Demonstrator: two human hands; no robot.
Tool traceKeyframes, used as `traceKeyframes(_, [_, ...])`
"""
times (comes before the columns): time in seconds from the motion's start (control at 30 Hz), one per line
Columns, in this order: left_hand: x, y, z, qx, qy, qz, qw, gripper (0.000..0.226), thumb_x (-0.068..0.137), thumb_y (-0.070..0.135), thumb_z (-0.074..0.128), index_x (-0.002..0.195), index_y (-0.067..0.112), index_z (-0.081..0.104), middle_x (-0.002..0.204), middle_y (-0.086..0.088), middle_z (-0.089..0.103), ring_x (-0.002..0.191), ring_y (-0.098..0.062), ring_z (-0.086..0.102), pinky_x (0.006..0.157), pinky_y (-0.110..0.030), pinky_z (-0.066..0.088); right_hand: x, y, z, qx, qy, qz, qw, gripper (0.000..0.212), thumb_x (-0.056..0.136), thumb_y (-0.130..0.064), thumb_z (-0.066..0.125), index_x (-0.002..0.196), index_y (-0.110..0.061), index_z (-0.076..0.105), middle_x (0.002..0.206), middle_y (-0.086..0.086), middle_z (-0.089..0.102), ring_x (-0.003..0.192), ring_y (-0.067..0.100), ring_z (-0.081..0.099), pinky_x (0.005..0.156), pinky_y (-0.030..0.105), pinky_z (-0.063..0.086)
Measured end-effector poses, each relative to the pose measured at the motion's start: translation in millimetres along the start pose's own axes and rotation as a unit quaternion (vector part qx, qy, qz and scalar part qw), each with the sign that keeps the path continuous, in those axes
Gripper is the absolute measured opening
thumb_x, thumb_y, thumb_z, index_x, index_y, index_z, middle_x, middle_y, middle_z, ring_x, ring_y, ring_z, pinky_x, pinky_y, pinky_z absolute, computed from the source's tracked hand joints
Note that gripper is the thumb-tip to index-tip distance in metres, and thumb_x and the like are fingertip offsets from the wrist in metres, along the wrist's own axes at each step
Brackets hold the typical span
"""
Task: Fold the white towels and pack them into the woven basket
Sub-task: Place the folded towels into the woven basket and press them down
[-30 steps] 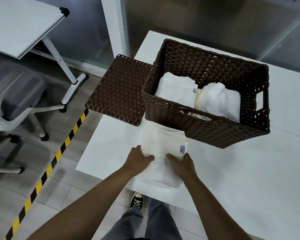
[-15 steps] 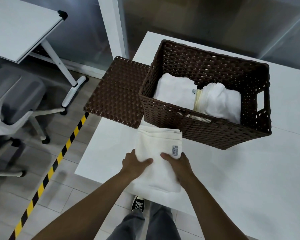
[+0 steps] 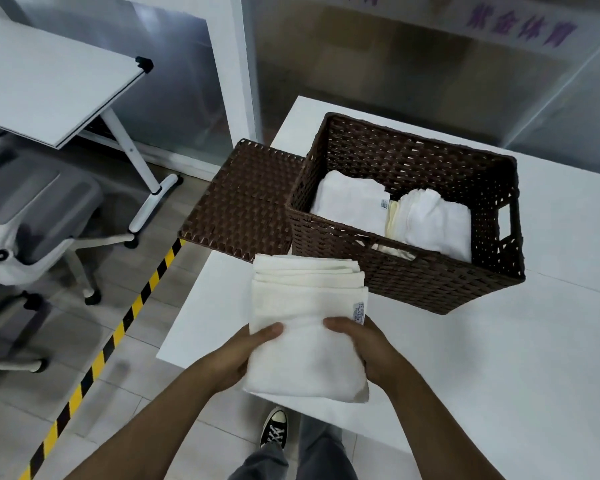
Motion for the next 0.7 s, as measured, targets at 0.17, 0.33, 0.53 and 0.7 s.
traceKeyframes(0.17, [-36,42,20,-0.029,-0.029,0.051,0.998,0.110,0.037,0.057,0.098,0.130,0.013,0.059,0.127,-0.011,0.070,0.116,-0.027,0.067,0.094,-0.038,0.056,-27,-47,15,-0.002,-0.008,-0.027,1.000,0.049,0.068,-0.016,0.078,0.116,-0.006,0.072,0.109,0.017,0.076,0.092,0.030,0.075,0.070,0.035,0.060])
traceKeyframes(0.33, [-68,113,35,0.054,-0.015,0.177,0.983,0.105,0.050,0.063,0.092,0.134,0.011,0.057,0.126,-0.005,0.071,0.117,-0.025,0.067,0.094,-0.035,0.056,-55,-110,23,-0.009,0.007,-0.092,0.996,0.044,0.067,-0.020,0.075,0.109,-0.007,0.074,0.103,0.016,0.077,0.087,0.028,0.076,0.066,0.032,0.060])
traceKeyframes(0.53, [-84,204,72,0.101,-0.016,0.276,0.956,0.063,0.075,0.041,0.080,0.132,0.025,0.058,0.129,0.003,0.069,0.118,-0.022,0.066,0.098,-0.046,0.053,-76,-186,24,0.037,0.030,-0.150,0.988,0.046,0.079,-0.029,0.079,0.122,-0.014,0.072,0.110,0.013,0.076,0.094,0.029,0.075,0.075,0.036,0.059])
traceKeyframes(0.7, [-47,268,97,0.117,0.029,0.273,0.955,0.055,0.081,0.035,0.077,0.130,0.016,0.061,0.120,0.001,0.073,0.111,-0.020,0.070,0.099,-0.042,0.053,-67,-249,-8,0.039,0.110,-0.198,0.973,0.039,0.085,-0.030,0.078,0.121,-0.015,0.073,0.108,0.008,0.078,0.099,0.028,0.075,0.092,0.042,0.058])
Point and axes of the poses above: each hand's wrist, its own x-axis towards the middle knuckle, its own z-axis out of the palm, y = z × x, the point moved 9 cm from there along x, towards the middle knuckle
